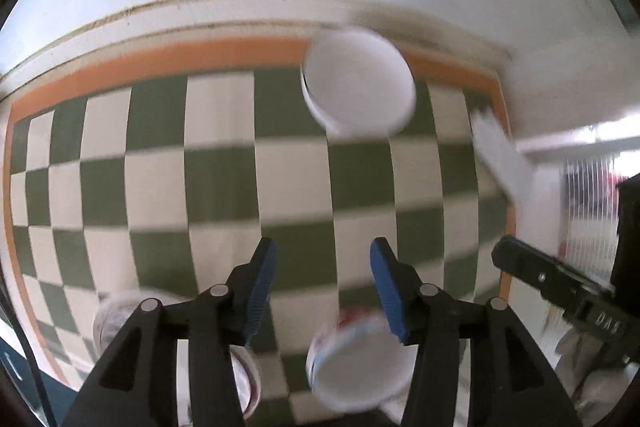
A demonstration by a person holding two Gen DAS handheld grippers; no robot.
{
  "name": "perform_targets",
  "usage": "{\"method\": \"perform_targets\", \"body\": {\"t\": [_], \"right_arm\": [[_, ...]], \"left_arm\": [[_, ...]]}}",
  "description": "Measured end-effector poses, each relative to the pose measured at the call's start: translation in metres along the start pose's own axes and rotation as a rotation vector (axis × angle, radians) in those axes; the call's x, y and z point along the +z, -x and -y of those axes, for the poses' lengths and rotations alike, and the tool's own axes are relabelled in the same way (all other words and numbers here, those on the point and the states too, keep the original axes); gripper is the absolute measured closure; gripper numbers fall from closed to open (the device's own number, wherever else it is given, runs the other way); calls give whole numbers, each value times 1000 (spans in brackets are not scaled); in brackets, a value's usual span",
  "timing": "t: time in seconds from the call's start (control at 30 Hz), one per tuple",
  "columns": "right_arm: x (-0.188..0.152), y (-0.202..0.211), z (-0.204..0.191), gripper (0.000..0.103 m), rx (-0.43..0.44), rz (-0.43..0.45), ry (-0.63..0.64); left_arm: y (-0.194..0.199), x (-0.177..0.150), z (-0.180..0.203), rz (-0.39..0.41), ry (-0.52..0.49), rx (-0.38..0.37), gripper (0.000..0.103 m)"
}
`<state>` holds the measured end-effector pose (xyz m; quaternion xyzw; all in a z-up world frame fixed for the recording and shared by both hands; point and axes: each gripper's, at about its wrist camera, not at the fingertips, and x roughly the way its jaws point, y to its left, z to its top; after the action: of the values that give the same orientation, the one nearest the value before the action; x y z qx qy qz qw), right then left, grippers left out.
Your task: Organize plates and bowls
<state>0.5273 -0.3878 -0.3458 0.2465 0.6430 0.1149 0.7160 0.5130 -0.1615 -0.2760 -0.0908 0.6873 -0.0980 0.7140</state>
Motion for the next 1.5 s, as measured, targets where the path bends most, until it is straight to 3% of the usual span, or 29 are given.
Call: {"method": "perform_targets", "body": {"t": [0.27,0.5,0.53,0.57,0.67,0.73,1.17,1.5], "right_arm": [[95,-47,1,53,-22,-2,-13],[141,-92,0,53,-35,-59,-16],[143,-97,-1,54,-42,-65,-12],[147,-102,-2,55,-50,-70,-6],[155,-115,-3,80,-66,-88,1],[158,-121,-3,92,-95,-99,7],[144,-117,-14,95,-134,-83,48],[104,-61,-24,95,-124,-35,68]], "left_arm": [[-44,82,-19,-21,114,5,57],[-79,109,-18,-60,106,38,58],[-83,111,-17,-64,99,45,61],[-86,112,-16,-64,89,51,73],[-95,114,-12,-84,68,55,90],[-97,114,-12,-83,62,61,95],[-84,99,4,-46,28,75,95],[-42,59,18,6,-25,54,95]]}}
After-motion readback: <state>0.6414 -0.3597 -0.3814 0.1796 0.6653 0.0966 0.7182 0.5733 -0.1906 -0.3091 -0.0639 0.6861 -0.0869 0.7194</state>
